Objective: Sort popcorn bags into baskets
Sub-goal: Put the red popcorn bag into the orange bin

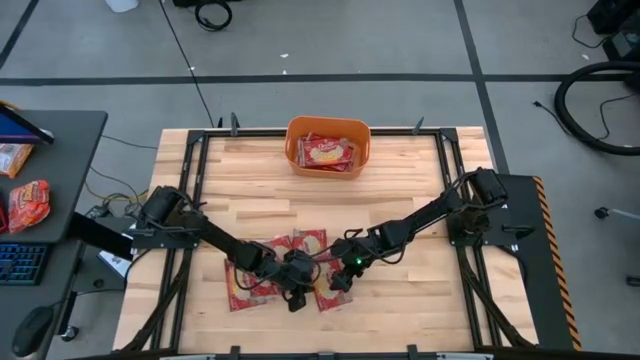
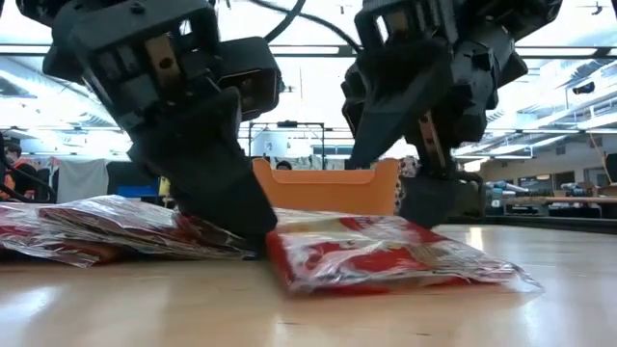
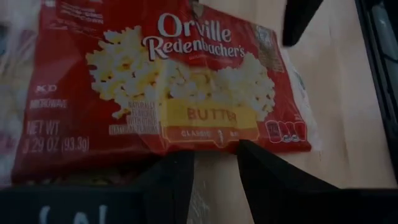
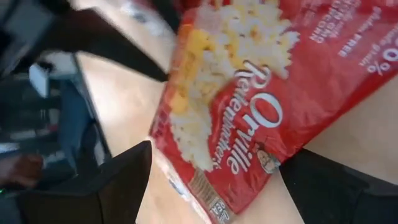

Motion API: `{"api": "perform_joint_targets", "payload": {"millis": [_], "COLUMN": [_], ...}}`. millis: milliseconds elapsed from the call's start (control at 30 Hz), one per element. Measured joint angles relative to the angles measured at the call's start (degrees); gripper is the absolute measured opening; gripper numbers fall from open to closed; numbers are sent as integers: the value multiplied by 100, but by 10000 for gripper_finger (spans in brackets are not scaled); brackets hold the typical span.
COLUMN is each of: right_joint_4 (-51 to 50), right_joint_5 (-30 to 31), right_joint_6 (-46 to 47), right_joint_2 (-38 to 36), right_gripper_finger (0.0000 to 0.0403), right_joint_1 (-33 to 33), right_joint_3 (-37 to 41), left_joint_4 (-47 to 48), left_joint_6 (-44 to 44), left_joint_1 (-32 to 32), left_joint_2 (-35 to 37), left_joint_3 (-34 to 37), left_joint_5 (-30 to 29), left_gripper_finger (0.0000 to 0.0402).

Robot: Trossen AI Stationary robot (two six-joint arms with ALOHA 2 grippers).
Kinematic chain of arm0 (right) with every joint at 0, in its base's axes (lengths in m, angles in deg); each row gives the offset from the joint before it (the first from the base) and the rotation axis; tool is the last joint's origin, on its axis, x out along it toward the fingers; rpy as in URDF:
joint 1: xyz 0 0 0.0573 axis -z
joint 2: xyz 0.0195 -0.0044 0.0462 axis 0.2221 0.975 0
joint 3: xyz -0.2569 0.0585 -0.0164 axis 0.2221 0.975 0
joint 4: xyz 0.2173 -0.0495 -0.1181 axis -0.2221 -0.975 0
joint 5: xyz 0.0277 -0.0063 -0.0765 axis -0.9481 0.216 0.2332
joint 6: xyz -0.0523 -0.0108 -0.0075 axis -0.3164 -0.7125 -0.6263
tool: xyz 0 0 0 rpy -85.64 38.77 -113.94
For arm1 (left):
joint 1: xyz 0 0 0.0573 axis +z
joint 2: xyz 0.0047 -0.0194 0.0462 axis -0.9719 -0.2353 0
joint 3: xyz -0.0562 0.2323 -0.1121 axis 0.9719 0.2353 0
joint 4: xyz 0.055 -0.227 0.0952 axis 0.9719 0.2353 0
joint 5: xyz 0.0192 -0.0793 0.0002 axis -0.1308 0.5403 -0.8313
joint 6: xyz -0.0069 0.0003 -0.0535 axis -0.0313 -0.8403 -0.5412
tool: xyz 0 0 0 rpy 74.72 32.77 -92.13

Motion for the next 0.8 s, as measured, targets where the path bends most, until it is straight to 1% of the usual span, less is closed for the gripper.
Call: {"api": "perform_joint_targets", "payload": {"millis": [67, 133, 167, 200, 233, 267, 300, 333, 367, 400, 433, 467, 500, 533, 567, 600, 633, 667, 700, 767, 800], "right_joint_4": [280, 796, 811, 636, 457, 446, 634, 844, 848, 594, 188, -36, -69, 155, 415, 298, -22, -248, -292, -63, 84], "right_joint_5": [-192, -231, -111, -10, -85, -278, -394, -386, -230, -74, -98, -277, -511, -609, -439, -200, -75, -73, -209, -564, -513], "right_joint_6": [184, 68, 73, 274, 579, 684, 576, 384, 308, 410, 621, 781, 857, 711, 445, 345, 438, 561, 633, 630, 592], "right_joint_2": [1, -1, -17, -30, -27, 5, 29, 17, -38, -65, -17, 86, 198, 188, 175, 161, 161, 202, 241, 280, 281], "right_gripper_finger": [345, 338, 332, 326, 319, 311, 304, 296, 289, 281, 274, 267, 260, 255, 251, 248, 245, 241, 239, 236, 235], "right_joint_1": [6, -20, -49, -66, -56, 7, 30, 35, 2, -23, -37, -25, 17, 41, 27, -29, -57, -60, -5, 80, 83], "right_joint_3": [3, 2, -23, -38, -26, 1, 18, 16, -20, -63, -68, -44, 10, -8, -29, -44, -43, -14, -49, -19, -13], "left_joint_4": [39, 151, 168, 167, 165, 176, 214, 258, 256, 242, 228, 204, 190, 177, 214, 209, 171, 163, 166, 165, 146], "left_joint_6": [-1, 0, 0, 2, 6, 1, -2, -2, -1, 6, 4, 2, -2, -2, -2, 3, 1, 1, 1, -2, 0], "left_joint_1": [1, -20, -44, -44, -38, -28, -23, -23, -27, -31, -33, -33, -33, -28, -27, -32, -33, -35, -33, -31, -31], "left_joint_2": [2, 2, 2, 2, 2, 4, 4, 5, 9, 9, 9, 9, 9, 9, 9, 8, 7, 9, 9, 9, 9], "left_joint_3": [0, 4, 4, 4, 4, 1, -2, 3, 4, 4, 2, 0, -9, -9, -7, 2, 1, -10, -11, -7, -7], "left_joint_5": [35, 77, 71, 64, 45, 21, 28, 30, 19, 23, 50, 60, 63, 59, 91, 70, 76, 77, 81, 93, 118], "left_gripper_finger": [130, 130, 130, 130, 130, 130, 130, 130, 130, 130, 130, 130, 130, 130, 130, 130, 130, 130, 130, 130, 130]}}
